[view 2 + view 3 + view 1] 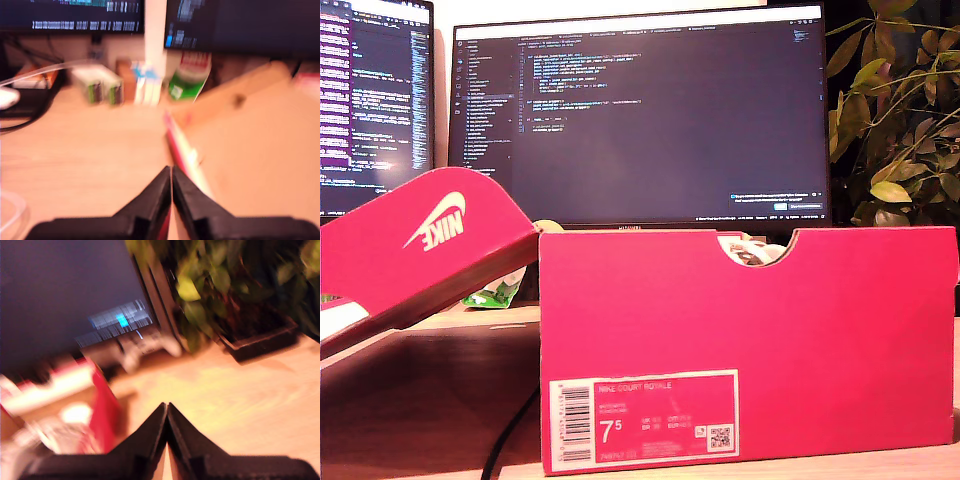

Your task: Close the red shoebox by pushing the lid with your left arm and holding the box in place with your right arm

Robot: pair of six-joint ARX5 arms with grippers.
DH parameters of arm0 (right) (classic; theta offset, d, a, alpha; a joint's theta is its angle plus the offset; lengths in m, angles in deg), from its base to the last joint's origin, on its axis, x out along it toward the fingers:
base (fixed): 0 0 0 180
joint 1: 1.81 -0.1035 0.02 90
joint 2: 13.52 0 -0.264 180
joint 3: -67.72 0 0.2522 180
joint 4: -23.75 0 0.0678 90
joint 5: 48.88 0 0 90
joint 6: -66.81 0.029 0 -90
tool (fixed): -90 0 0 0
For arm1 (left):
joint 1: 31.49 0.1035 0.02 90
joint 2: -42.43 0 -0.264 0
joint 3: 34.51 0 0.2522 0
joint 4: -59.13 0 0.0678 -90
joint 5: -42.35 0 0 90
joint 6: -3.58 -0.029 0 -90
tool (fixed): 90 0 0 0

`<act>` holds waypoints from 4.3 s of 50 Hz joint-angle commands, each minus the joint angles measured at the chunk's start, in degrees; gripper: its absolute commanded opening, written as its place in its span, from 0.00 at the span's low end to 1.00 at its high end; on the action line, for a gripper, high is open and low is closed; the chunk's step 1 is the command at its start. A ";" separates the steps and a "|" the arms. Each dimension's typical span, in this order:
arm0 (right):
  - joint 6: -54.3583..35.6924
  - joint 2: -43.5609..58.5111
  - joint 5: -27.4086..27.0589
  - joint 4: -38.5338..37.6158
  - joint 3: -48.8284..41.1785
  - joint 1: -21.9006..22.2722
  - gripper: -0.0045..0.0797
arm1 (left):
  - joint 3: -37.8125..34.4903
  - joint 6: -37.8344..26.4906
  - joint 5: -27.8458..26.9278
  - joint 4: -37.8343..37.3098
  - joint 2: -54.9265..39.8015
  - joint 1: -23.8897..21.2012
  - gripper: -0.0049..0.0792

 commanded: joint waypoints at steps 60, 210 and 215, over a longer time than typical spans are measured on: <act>-20.02 75.12 11.19 11.39 47.89 -1.07 0.04 | 35.87 0.48 -20.31 -11.98 -64.37 12.66 0.04; -21.27 92.50 18.67 4.39 52.33 -26.43 0.04 | 61.40 -9.27 -57.88 -42.40 -73.35 4.42 0.04; -20.94 92.52 18.67 4.13 52.35 -27.10 0.04 | 61.40 -8.39 -57.61 -42.14 -72.19 3.54 0.04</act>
